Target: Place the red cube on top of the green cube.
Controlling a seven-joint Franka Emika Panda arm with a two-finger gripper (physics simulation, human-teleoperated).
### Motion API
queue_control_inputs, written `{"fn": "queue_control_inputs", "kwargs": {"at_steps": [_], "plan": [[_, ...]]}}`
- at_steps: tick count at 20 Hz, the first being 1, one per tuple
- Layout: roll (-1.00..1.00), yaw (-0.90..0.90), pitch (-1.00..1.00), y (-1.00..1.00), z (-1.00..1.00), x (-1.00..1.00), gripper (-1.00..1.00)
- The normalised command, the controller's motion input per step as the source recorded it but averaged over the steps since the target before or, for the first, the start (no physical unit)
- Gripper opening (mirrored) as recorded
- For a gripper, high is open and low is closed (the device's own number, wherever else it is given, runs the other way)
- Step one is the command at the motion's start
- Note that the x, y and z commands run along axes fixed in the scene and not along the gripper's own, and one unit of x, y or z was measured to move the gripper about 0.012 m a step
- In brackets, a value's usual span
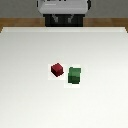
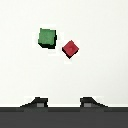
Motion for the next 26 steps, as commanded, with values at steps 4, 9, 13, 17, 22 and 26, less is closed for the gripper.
{"fn": "queue_control_inputs", "kwargs": {"at_steps": [4, 9, 13, 17, 22, 26], "plan": [[0.00, 0.00, 0.00, 0.00, 0.00, 0.00, 1.00], [0.00, 0.00, 0.00, 0.00, 0.00, 0.00, 1.00], [0.00, 0.00, 0.00, -0.25, 0.00, 0.00, 1.00], [0.00, 0.00, 0.00, -0.25, 0.00, 0.50, 1.00], [0.00, 0.00, 0.00, 0.00, 0.00, 0.80, 1.00], [0.00, 0.00, 0.00, 0.00, 0.00, 0.50, 1.00]]}}
